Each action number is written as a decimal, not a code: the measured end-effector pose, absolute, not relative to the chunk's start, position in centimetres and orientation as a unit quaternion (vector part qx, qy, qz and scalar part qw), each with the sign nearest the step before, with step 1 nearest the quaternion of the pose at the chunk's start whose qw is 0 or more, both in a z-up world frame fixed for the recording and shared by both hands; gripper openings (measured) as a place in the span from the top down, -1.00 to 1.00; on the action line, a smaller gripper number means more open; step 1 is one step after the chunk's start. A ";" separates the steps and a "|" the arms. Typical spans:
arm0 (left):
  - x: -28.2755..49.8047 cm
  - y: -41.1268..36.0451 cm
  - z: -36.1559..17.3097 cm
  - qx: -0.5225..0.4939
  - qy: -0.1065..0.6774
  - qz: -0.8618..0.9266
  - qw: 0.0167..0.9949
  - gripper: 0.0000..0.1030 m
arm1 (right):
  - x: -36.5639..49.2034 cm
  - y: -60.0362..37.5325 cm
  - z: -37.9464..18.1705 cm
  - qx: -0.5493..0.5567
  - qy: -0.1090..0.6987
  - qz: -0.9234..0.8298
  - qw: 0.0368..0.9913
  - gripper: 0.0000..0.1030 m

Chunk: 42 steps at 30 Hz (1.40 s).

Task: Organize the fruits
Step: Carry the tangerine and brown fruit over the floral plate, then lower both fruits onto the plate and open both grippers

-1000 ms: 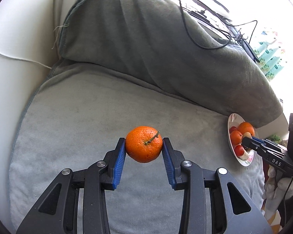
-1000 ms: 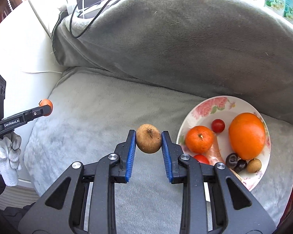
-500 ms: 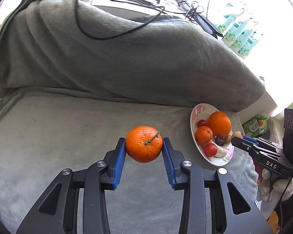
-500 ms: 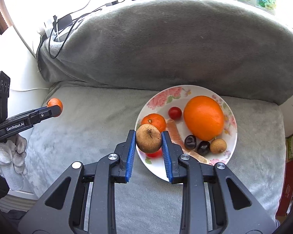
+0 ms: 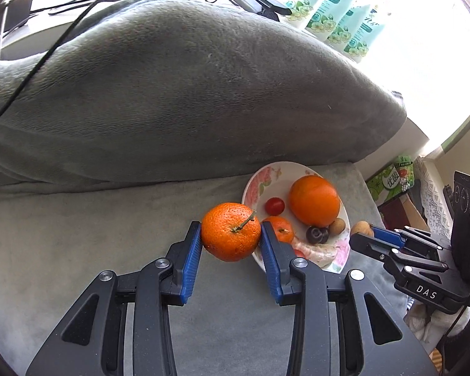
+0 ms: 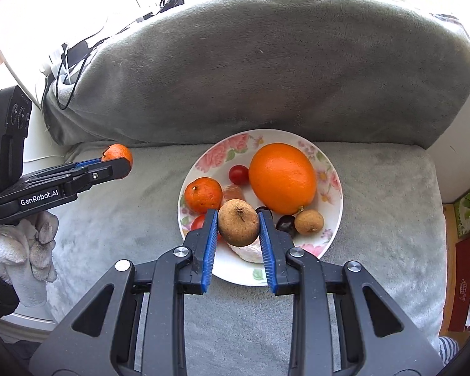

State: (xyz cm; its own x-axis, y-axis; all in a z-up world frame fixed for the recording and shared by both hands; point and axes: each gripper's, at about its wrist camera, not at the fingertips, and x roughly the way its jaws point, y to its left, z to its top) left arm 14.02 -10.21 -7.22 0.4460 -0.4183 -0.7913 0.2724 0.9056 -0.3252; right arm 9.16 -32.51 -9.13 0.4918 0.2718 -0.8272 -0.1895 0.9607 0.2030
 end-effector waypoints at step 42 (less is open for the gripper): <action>16.4 -17.7 -7.7 -0.022 0.503 -0.251 0.827 0.30 | 11.0 -32.7 -11.3 0.045 0.501 0.129 0.855 0.46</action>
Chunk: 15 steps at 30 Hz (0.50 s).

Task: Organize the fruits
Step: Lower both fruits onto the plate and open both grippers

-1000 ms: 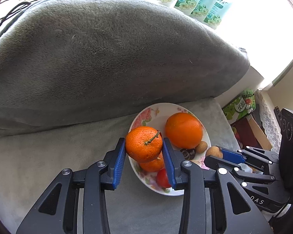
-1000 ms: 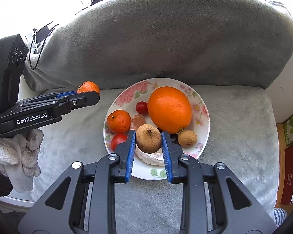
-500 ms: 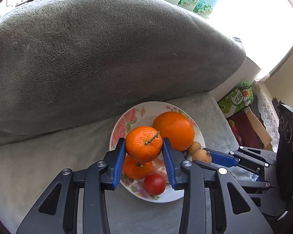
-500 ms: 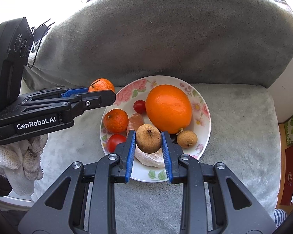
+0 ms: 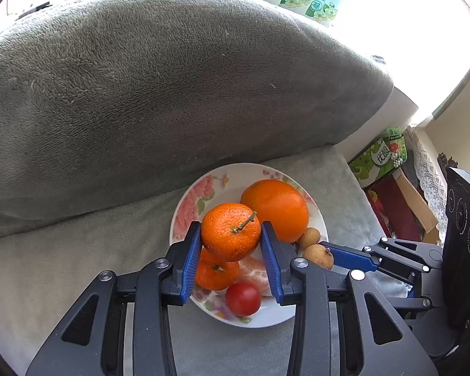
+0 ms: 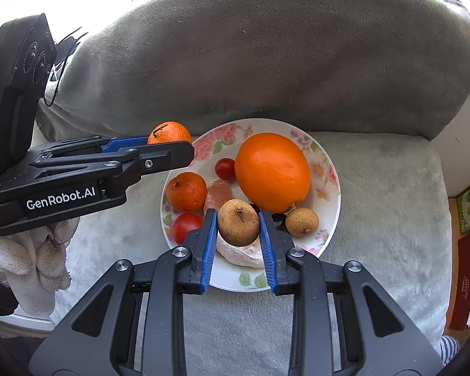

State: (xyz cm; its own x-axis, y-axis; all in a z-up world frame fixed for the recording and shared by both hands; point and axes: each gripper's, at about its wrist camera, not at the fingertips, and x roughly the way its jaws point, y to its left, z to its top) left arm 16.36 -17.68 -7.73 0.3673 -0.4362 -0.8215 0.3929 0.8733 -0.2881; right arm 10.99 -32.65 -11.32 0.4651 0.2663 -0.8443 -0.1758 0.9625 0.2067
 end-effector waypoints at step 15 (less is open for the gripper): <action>16.4 -18.3 -7.5 -0.019 0.497 -0.250 0.830 0.04 | 10.8 -32.5 -11.4 0.041 0.502 0.126 0.854 0.30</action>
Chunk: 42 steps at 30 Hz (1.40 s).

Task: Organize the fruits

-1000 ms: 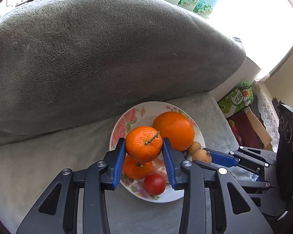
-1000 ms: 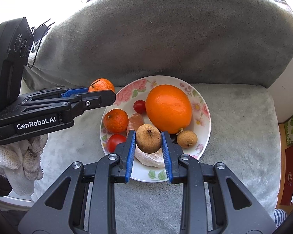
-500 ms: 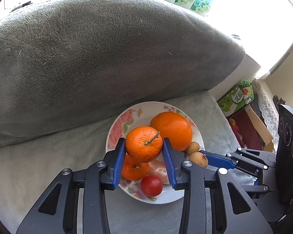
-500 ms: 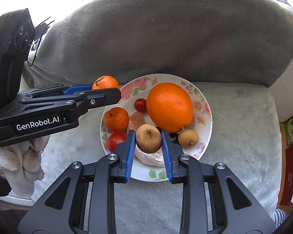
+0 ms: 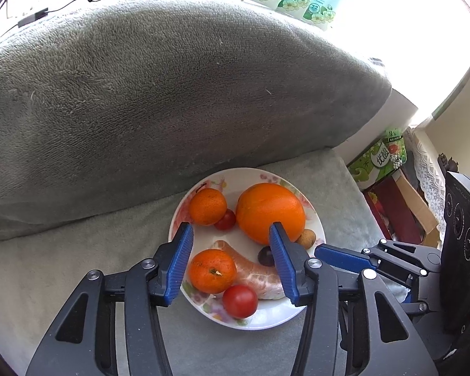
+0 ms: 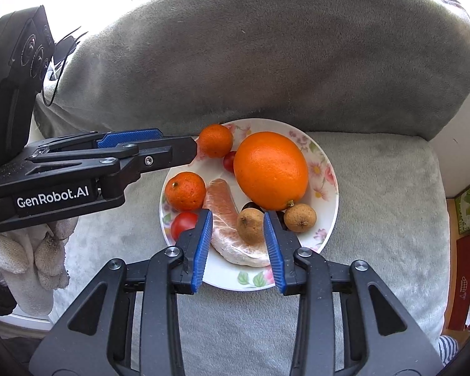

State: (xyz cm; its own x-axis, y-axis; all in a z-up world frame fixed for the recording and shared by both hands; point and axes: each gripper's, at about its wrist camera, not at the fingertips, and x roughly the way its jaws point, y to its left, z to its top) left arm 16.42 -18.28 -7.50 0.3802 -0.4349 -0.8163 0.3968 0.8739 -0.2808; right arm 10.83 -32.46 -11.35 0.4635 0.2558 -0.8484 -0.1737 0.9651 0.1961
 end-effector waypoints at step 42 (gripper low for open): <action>14.9 -17.6 -6.8 -0.015 0.486 -0.239 0.840 -0.36 | 9.6 -32.4 -10.2 0.014 0.489 0.076 0.869 -0.31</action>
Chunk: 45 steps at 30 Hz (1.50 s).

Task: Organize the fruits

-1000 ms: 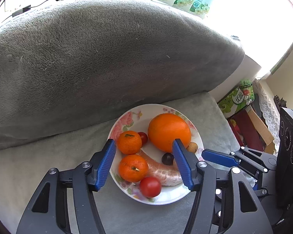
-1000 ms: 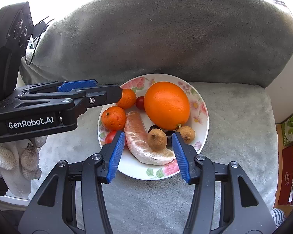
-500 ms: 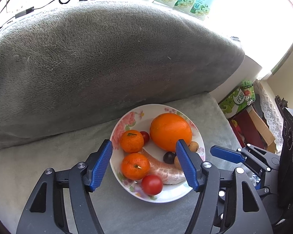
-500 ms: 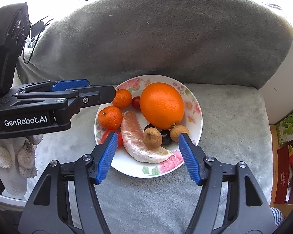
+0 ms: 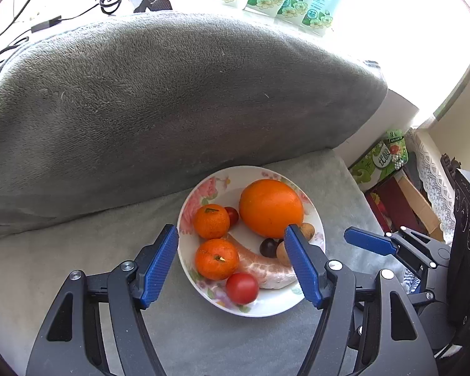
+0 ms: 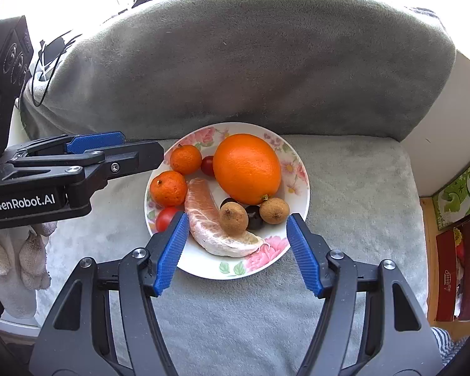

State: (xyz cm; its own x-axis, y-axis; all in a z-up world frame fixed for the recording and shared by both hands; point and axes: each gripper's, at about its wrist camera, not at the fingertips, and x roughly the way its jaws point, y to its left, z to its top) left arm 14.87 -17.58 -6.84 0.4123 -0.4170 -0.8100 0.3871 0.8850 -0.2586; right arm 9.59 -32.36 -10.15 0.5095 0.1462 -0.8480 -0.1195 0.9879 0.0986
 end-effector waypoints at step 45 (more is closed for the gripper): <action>6.2 -13.6 -0.5 -0.025 0.444 -0.197 0.874 -0.59 | 2.8 -31.9 -3.0 0.027 0.416 0.027 0.909 -0.78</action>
State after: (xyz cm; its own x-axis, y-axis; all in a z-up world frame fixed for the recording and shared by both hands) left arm 6.16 -13.58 -0.50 0.5281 -0.3662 -0.7662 0.3215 0.9213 -0.2187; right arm 2.83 -31.87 -2.95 0.6525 0.0707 -0.7545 -0.0261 0.9971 0.0709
